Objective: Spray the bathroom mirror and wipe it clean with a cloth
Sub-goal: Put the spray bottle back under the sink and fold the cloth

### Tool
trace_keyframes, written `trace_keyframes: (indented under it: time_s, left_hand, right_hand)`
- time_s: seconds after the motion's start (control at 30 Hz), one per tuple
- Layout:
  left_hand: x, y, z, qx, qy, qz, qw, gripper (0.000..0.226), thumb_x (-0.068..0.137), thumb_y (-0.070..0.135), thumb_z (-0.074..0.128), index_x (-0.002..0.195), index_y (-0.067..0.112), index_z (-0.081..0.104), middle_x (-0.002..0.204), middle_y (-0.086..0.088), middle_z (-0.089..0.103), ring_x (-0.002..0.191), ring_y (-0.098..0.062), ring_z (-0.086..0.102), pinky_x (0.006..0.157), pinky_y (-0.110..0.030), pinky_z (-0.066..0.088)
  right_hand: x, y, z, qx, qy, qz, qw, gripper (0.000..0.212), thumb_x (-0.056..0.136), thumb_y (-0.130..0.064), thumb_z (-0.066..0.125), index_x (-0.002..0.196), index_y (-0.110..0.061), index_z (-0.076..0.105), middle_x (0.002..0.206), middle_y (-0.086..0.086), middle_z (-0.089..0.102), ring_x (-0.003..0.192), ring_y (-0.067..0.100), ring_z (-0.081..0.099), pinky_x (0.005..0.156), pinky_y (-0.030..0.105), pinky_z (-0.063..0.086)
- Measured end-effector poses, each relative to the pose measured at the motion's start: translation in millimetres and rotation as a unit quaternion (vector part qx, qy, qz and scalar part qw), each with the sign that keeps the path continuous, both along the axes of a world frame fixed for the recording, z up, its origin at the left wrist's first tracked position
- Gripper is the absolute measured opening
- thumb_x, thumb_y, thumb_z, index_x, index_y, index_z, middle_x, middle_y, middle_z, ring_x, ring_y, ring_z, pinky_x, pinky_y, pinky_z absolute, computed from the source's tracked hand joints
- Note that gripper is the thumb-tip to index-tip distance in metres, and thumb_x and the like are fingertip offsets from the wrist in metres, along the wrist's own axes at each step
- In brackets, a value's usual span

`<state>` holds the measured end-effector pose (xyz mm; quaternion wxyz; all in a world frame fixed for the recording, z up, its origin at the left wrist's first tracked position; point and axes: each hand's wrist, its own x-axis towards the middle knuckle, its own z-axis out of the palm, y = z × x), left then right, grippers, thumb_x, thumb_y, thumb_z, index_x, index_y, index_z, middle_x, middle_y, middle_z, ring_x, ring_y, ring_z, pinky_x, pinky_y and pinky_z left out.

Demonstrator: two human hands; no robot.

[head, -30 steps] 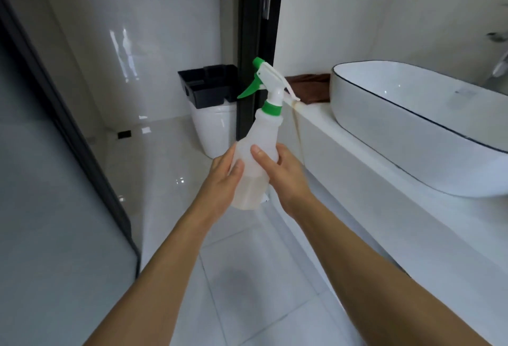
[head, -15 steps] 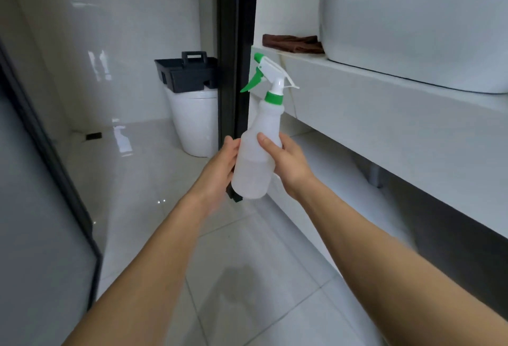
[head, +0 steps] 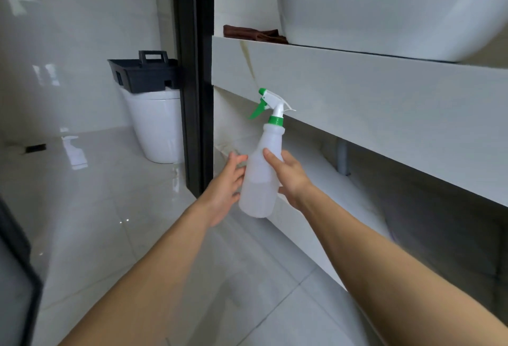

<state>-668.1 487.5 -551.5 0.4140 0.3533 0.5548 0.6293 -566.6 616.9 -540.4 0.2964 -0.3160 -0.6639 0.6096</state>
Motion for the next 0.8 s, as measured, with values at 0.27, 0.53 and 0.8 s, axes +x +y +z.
trace_keyframes:
  time_s: [0.27,0.53,0.8]
  left_hand:
    - [2.9,12.7,-24.5,-0.026,-0.023,-0.036,0.999,0.067,0.098,0.069,0.014,0.154,0.036,0.031,0.151,0.011,0.049,0.141,-0.008,0.042,0.122,-0.050,0.023]
    - [3.2,16.2,-43.9,-0.096,-0.038,-0.076,0.992,0.076,0.095,0.074,0.012,0.155,0.032,0.033,0.154,0.008,0.043,0.145,-0.014,0.037,0.123,-0.048,0.024]
    - [-5.3,52.6,-35.2,-0.110,-0.079,-0.121,0.983,0.093,0.087,0.083,0.006,0.153,0.026,0.040,0.155,0.004,0.044,0.142,-0.015,0.042,0.123,-0.047,0.024]
  right_hand:
    - [9.0,8.8,-20.3,-0.039,-0.052,-0.011,0.998,0.047,0.095,-0.056,0.056,0.133,-0.028,0.051,0.122,0.001,0.065,0.107,0.022,0.065,0.095,0.047,0.054]
    - [14.3,12.6,-50.5,-0.148,-0.095,-0.020,0.984,0.044,0.101,-0.055,0.043,0.134,-0.024,0.048,0.121,0.005,0.063,0.111,0.028,0.061,0.103,0.053,0.049]
    - [38.6,39.4,-47.9,-0.219,-0.022,-0.052,0.974,0.041,0.107,-0.041,0.037,0.133,-0.014,0.052,0.119,0.014,0.063,0.109,0.033,0.062,0.096,0.052,0.052]
